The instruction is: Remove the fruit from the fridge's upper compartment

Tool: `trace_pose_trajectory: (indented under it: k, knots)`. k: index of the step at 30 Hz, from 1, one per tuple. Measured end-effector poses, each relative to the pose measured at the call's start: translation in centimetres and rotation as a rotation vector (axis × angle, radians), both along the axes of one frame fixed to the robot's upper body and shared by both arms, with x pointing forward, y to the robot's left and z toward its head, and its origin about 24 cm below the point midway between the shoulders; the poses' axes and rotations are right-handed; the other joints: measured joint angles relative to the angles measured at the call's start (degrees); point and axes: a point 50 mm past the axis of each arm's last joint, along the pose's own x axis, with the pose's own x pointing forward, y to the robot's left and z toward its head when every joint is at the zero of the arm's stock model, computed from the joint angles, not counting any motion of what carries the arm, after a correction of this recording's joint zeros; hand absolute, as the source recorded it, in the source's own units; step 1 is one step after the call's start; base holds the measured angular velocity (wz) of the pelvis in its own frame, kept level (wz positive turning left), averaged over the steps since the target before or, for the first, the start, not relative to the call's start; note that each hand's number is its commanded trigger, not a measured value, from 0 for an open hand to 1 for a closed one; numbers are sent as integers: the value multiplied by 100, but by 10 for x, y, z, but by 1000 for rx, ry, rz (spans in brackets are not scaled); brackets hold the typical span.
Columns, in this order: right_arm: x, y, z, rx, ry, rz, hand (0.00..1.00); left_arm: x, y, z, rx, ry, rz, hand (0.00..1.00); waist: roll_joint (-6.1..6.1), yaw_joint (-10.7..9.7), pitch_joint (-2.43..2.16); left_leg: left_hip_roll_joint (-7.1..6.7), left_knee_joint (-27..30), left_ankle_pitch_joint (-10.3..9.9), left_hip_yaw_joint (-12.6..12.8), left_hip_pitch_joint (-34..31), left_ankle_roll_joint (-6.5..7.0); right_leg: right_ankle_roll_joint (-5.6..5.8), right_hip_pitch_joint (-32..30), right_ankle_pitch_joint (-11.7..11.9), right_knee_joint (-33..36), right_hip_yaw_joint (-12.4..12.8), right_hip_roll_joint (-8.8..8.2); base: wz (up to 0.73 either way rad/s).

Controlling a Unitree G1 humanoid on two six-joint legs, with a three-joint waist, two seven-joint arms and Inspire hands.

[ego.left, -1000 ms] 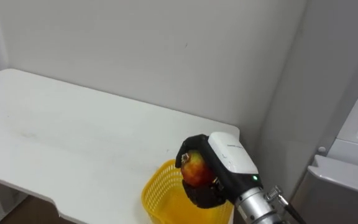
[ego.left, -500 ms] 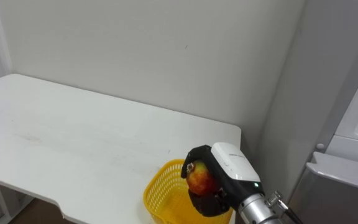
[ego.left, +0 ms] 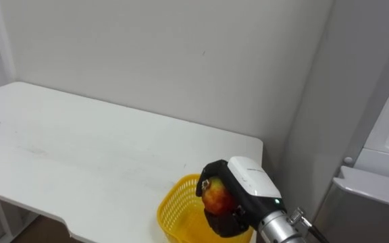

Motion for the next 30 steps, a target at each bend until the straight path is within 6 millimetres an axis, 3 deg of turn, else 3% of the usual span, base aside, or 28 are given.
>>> trace_pose_trajectory:
  k: [30]
  knots:
    - [0,0,0,-4,-1,-1,0,2,-1,1,-13,0,-9,0,-8,-7,55,-2,-12,1,1,-4,0,1,-14,0,-2,15,-2,0]
